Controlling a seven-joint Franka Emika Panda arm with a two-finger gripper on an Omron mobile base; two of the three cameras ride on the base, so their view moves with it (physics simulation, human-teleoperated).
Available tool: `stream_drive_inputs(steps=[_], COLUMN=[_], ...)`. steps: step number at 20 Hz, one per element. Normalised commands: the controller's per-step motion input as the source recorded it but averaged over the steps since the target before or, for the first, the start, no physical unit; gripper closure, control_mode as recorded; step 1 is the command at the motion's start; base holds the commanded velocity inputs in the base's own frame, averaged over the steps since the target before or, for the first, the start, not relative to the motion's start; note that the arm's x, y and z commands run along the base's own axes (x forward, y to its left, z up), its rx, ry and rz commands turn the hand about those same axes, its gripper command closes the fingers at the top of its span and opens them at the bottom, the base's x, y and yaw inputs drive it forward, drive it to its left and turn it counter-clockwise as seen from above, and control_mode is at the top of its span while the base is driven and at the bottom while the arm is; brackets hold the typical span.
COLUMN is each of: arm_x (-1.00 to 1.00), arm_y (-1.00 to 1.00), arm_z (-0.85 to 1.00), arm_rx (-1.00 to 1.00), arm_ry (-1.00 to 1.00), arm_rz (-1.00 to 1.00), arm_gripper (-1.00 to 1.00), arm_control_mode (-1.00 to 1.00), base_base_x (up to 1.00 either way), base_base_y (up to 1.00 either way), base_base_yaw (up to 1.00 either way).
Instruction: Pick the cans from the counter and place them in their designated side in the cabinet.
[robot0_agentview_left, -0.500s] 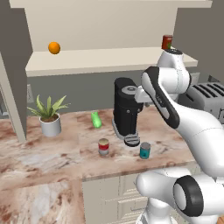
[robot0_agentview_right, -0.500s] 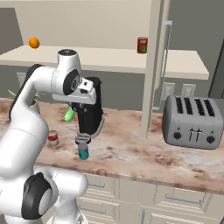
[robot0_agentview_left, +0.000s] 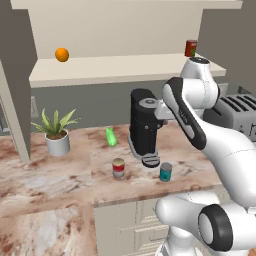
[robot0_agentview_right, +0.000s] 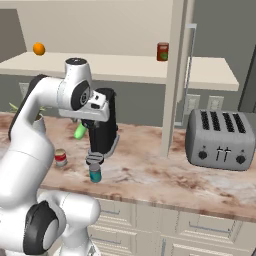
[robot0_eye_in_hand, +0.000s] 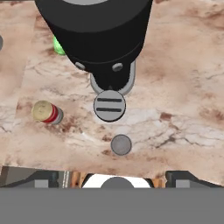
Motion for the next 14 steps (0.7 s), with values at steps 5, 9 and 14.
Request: stream_drive_inputs(steps=[5, 9, 14], arm_x=[-0.28, -0.22, -0.03], arm_y=[0.00, 0.00, 0.00], arm_z=[-0.14, -0.15, -0.17], arm_rx=[0.00, 0.00, -0.02], arm_ry=[0.01, 0.00, 0.00], arm_rz=[0.00, 0.00, 0.00], arm_gripper=[-1.00, -1.00, -1.00], arm_control_mode=[-1.00, -1.00, -1.00], base_base_x=[0.00, 0.00, 0.00], base_base_y=[0.00, 0.00, 0.00], base_base_yaw=[0.00, 0.00, 0.00])
